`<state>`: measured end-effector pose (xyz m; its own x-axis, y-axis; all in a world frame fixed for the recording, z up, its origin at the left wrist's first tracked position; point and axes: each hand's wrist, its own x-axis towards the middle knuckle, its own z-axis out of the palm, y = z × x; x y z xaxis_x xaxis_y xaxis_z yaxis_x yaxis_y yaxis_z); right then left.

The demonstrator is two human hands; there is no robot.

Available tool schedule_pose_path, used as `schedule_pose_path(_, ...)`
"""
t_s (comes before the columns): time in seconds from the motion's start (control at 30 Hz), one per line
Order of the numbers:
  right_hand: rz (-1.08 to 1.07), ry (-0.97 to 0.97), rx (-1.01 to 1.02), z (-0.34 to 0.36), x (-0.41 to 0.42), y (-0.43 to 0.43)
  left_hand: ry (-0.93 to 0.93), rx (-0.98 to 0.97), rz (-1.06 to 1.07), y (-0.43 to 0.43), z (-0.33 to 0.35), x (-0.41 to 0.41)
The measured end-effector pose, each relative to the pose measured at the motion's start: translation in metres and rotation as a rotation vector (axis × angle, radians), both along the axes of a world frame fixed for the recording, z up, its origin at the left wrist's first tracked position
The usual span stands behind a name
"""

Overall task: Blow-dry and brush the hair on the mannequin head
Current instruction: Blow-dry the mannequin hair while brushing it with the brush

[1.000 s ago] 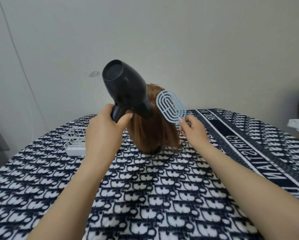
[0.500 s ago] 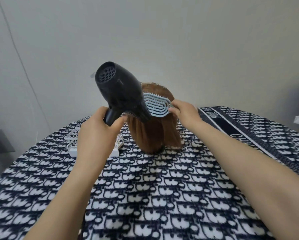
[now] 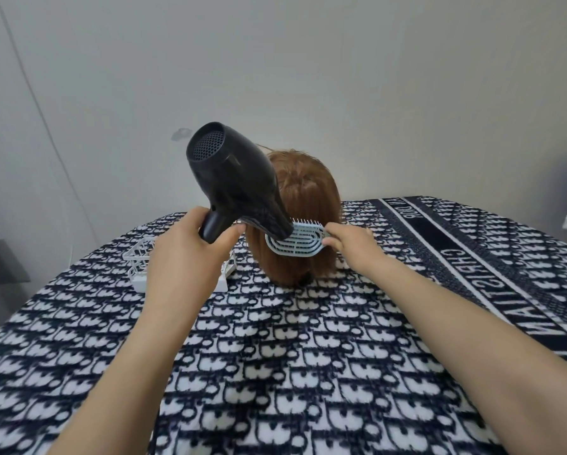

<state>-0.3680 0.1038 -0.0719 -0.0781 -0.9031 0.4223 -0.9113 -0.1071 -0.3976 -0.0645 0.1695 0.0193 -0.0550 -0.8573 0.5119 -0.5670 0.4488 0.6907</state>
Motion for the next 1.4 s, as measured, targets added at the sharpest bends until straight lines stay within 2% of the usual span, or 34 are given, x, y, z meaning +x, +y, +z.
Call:
schedule_pose_path(0.17,0.004,0.017,0.024,-0.013,0.002,0.002,0.023,-0.024,0.003,0.001,0.001,0.001)
schedule_pose_path(0.27,-0.046,0.124,0.108,-0.026,0.004,0.003,0.013,-0.026,0.002,0.001,0.001,0.000)
schedule_pose_path(0.37,-0.069,0.142,0.164,-0.043,0.001,0.007,0.012,-0.031,0.009,-0.001,-0.001,0.000)
schedule_pose_path(0.6,-0.023,0.378,0.151,-0.063,0.006,0.025,0.049,0.001,-0.014,-0.007,-0.005,-0.004)
schedule_pose_path(0.7,-0.040,0.379,0.093,-0.064,0.009,0.032,-0.041,-0.053,0.044,-0.007,-0.009,-0.005)
schedule_pose_path(0.8,-0.058,0.339,0.047,-0.066,0.011,0.041,0.009,-0.032,0.008,-0.006,-0.011,-0.007)
schedule_pose_path(0.9,-0.074,0.281,0.021,-0.068,0.011,0.048,-0.048,-0.092,0.031,-0.005,-0.011,-0.008)
schedule_pose_path(1.03,-0.063,0.131,-0.091,-0.064,0.011,0.062,-0.090,-0.135,0.069,-0.002,-0.009,-0.011)
schedule_pose_path(1.13,-0.070,-0.036,-0.160,-0.060,0.014,0.071,-0.054,-0.159,0.081,-0.002,-0.007,-0.011)
schedule_pose_path(1.27,-0.078,-0.462,-0.219,-0.053,0.029,0.076,0.013,-0.122,0.026,-0.001,-0.003,-0.014)
schedule_pose_path(1.4,-0.085,-1.089,-0.137,-0.036,0.044,0.068,0.040,-0.093,0.000,0.000,-0.004,-0.017)
